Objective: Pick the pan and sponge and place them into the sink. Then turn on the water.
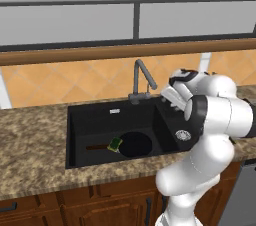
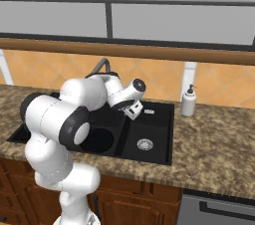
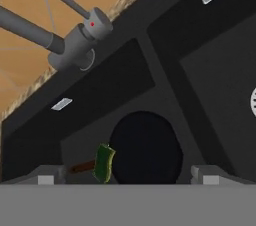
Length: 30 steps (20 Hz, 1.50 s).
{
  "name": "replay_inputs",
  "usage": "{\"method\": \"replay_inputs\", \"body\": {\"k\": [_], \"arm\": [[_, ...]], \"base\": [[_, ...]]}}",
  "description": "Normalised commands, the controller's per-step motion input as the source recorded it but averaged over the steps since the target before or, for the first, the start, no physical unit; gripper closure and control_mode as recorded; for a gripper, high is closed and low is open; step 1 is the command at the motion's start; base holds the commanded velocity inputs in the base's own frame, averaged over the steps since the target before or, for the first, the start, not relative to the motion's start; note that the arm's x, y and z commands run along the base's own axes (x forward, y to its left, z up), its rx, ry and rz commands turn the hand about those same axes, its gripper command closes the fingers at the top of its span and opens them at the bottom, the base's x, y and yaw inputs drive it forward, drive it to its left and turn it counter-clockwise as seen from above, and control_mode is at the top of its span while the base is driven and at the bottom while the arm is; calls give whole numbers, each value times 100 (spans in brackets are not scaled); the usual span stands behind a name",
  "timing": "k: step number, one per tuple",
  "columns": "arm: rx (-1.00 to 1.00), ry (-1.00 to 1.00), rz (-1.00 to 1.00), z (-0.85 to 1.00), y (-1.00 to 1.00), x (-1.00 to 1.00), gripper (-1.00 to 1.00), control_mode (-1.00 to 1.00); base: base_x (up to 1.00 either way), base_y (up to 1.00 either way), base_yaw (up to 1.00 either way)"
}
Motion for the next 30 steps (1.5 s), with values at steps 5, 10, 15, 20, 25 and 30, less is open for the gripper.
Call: {"method": "replay_inputs", "body": {"k": [5,10,15,20,25,30], "arm": [[0,0,0,-14,1,57,-100,-100],[0,-2,0,-10,6,46,-100,-100],[0,0,0,-8,0,39,-100,-100],[5,-1,0,-3,0,28,-100,-100],[2,-3,0,-4,3,32,-100,-100],[0,-19,0,-14,15,15,-100,-100]], "base": [[0,0,0],[0,0,0],[0,0,0],[0,0,0],[0,0,0],[0,0,0]]}}
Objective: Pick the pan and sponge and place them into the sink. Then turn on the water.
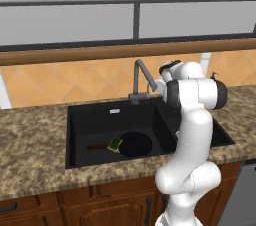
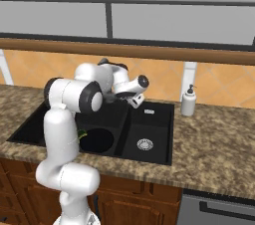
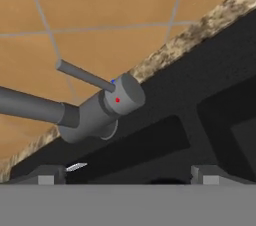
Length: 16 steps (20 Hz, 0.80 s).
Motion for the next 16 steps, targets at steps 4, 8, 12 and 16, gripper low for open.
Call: {"method": "replay_inputs", "body": {"k": [4,8,12,16], "arm": [[0,-21,0,-14,18,1,-100,-100],[0,-11,0,-8,17,1,-100,-100],[0,1,0,-3,4,18,-100,-100],[0,5,0,-4,0,40,-100,-100]], "base": [[0,0,0],[0,0,0],[0,0,0],[0,0,0]]}}
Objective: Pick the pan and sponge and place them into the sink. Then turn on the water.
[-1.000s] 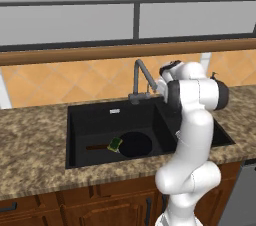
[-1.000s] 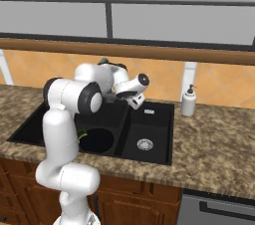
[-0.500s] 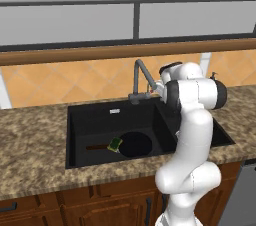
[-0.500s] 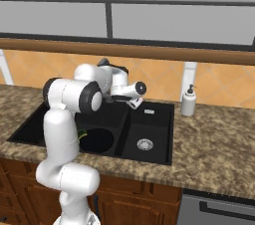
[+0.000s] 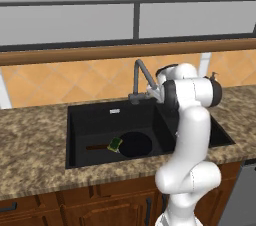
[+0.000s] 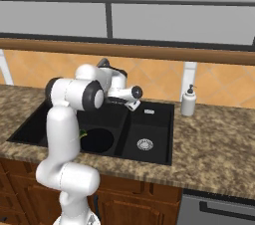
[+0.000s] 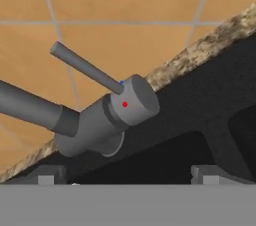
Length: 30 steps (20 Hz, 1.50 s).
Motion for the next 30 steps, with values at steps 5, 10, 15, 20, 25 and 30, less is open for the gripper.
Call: {"method": "replay_inputs", "body": {"k": [5,10,15,20,25,30], "arm": [[0,7,0,0,0,45,-100,-100],[0,5,0,0,0,46,-100,-100],[0,6,0,-18,0,39,-100,-100],[0,6,0,-27,0,28,-100,-100],[0,5,0,-23,0,12,100,-100],[1,3,0,-3,-5,0,100,-100]], "base": [[0,0,0],[0,0,0],[0,0,0],[0,0,0],[0,0,0],[0,0,0]]}}
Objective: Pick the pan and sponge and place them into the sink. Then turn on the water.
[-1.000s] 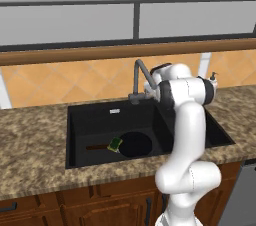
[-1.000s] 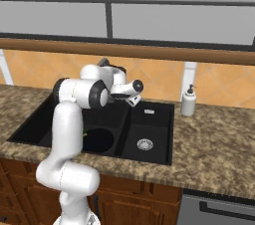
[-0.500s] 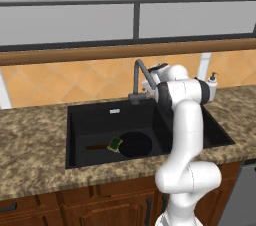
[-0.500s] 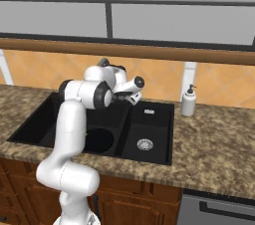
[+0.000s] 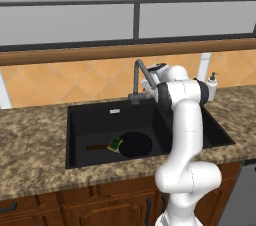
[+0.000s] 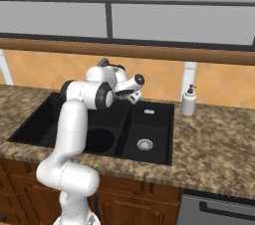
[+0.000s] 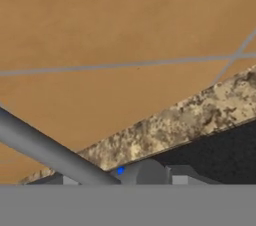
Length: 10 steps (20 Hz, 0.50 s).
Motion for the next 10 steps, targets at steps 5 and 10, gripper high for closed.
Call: {"method": "replay_inputs", "body": {"k": [5,10], "arm": [[5,0,-1,-23,0,0,100,-100],[16,3,-6,-26,-3,3,100,-100]], "base": [[0,0,0],[0,0,0]]}}
